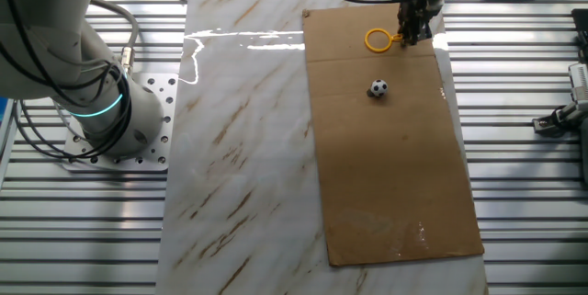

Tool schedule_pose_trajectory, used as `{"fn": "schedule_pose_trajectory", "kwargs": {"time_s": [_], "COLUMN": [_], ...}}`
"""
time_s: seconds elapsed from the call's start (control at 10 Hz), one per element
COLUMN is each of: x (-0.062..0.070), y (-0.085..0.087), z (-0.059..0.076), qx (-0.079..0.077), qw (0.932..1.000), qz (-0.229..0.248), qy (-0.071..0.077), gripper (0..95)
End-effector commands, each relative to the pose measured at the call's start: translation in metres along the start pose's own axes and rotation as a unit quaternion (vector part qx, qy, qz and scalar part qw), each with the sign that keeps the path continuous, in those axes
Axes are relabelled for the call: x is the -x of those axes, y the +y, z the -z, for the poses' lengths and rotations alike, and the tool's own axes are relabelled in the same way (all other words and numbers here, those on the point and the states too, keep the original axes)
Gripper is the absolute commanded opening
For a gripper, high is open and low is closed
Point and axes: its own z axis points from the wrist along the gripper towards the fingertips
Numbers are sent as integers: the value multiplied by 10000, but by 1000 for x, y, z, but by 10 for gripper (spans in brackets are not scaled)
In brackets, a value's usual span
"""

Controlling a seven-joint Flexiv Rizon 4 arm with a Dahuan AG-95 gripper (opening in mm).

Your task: Attach the bubble ring to the ball

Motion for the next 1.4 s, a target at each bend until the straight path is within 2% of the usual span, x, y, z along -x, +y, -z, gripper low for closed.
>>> {"fn": "schedule_pose_trajectory", "kwargs": {"time_s": [0.1, 0.3, 0.7, 0.9, 1.0, 1.1, 1.2, 1.4], "x": [1, 1, 1, 1, 0, -4, -8, -9], "y": [0, 0, -6, -17, -19, -24, -27, -28], "z": [0, 2, 17, 37, 41, 52, 57, 59], "qx": [-5, 38, 85, 115, 119, 126, 126, 150], "qw": [10000, 10000, 9996, 9991, 9989, 9986, 9983, 9976], "qz": [16, 73, 268, 381, 407, 460, 492, 626], "qy": [-8, -10, 50, 162, 184, 249, 273, 249], "gripper": [0, 0, 0, 0, 0, 0, 0, 0]}}
